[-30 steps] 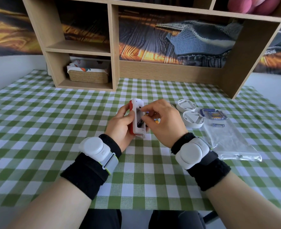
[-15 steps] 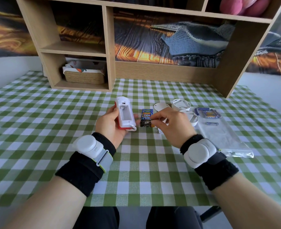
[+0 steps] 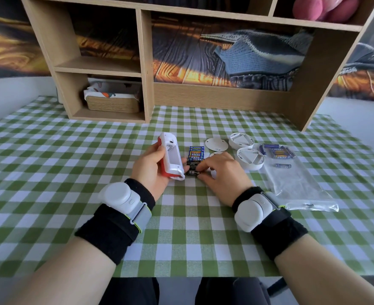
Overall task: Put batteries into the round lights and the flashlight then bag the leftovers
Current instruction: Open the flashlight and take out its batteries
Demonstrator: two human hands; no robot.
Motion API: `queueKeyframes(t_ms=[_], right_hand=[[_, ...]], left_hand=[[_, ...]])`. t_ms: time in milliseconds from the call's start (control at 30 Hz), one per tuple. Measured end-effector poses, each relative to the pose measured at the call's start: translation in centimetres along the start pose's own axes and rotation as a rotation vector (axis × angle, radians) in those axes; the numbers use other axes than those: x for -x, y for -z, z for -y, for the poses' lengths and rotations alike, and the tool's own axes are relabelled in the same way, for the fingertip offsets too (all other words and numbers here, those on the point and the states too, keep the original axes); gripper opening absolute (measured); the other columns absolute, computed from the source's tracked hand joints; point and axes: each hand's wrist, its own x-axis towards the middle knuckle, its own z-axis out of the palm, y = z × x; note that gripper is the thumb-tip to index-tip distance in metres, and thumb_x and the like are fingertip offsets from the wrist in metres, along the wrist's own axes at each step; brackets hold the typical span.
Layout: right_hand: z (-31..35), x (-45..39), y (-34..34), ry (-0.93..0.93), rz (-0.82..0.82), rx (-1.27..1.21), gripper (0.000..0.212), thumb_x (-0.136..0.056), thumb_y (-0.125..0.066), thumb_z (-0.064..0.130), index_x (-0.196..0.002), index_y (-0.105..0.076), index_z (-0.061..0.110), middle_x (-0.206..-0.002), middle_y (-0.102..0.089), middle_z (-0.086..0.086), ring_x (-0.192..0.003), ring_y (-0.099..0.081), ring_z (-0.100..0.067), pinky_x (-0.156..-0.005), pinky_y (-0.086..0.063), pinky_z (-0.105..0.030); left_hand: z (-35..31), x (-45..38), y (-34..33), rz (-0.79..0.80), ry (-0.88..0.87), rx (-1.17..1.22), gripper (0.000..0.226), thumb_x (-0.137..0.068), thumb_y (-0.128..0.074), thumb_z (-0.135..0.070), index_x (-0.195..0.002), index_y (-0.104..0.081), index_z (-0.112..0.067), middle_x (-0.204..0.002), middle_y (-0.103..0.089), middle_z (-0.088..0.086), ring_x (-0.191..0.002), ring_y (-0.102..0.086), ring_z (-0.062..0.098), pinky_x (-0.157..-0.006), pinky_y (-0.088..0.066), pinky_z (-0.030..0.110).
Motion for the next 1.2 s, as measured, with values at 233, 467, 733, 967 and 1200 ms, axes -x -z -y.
queueKeyframes(t_ms=[233,467,733,967,1200], right_hand=[[0.4,0.2,0.7,-0.032,-0.054,-0.060,0.009,-0.091,-0.065,0.027,-0.094,-0.072,0.022,-0.093,-0.067,0.011,-0.098,-0.051,-0.013,-0.076,-0.031,-0.009],[2.0,1.7,2.0,-0.053,0.061,-0.344,0.034,-0.089,-0.069,0.030,-0.122,-0.060,0.033,-0.092,-0.067,0.018,-0.087,-0.062,0.001,-0.072,-0.045,-0.011],[2.3,3.0,3.1,-0.042,0.099,-0.402,0.054,-0.084,-0.074,0.026,-0.133,-0.052,0.028,-0.108,-0.068,0.013,-0.093,-0.063,0.000,-0.072,-0.052,-0.018],[2.2,3.8,3.5,-0.090,0.088,-0.434,0.045,-0.090,-0.068,0.024,-0.132,-0.054,0.025,-0.108,-0.067,0.014,-0.093,-0.062,0.002,-0.074,-0.051,-0.015],[0.9,4.9,5.1,-0.152,0.029,-0.480,0.028,-0.089,-0.069,0.015,-0.111,-0.063,0.032,-0.095,-0.074,0.012,-0.079,-0.066,0.002,-0.072,-0.052,-0.015]], left_hand=[[0.0,0.5,-0.2,0.061,-0.012,0.017,0.043,-0.100,-0.046,-0.006,-0.142,-0.045,-0.011,-0.129,-0.055,0.020,-0.099,-0.063,0.037,-0.064,-0.061,0.042],[0.1,0.8,-0.3,0.109,-0.054,0.042,0.037,-0.088,-0.059,-0.008,-0.124,-0.053,-0.010,-0.114,-0.059,0.017,-0.101,-0.065,0.034,-0.077,-0.060,0.047],[0.5,1.5,-0.9,0.170,-0.060,-0.051,0.044,-0.077,-0.063,-0.012,-0.120,-0.055,-0.009,-0.105,-0.064,0.017,-0.091,-0.069,0.031,-0.077,-0.061,0.047],[0.7,1.5,-0.9,0.167,-0.045,-0.070,0.049,-0.078,-0.063,-0.011,-0.126,-0.053,-0.007,-0.111,-0.064,0.020,-0.101,-0.066,0.036,-0.077,-0.060,0.048],[1.5,2.1,-1.0,0.261,-0.032,-0.189,0.050,-0.074,-0.072,0.003,-0.118,-0.054,-0.014,-0.113,-0.062,0.019,-0.101,-0.066,0.035,-0.079,-0.060,0.046]])
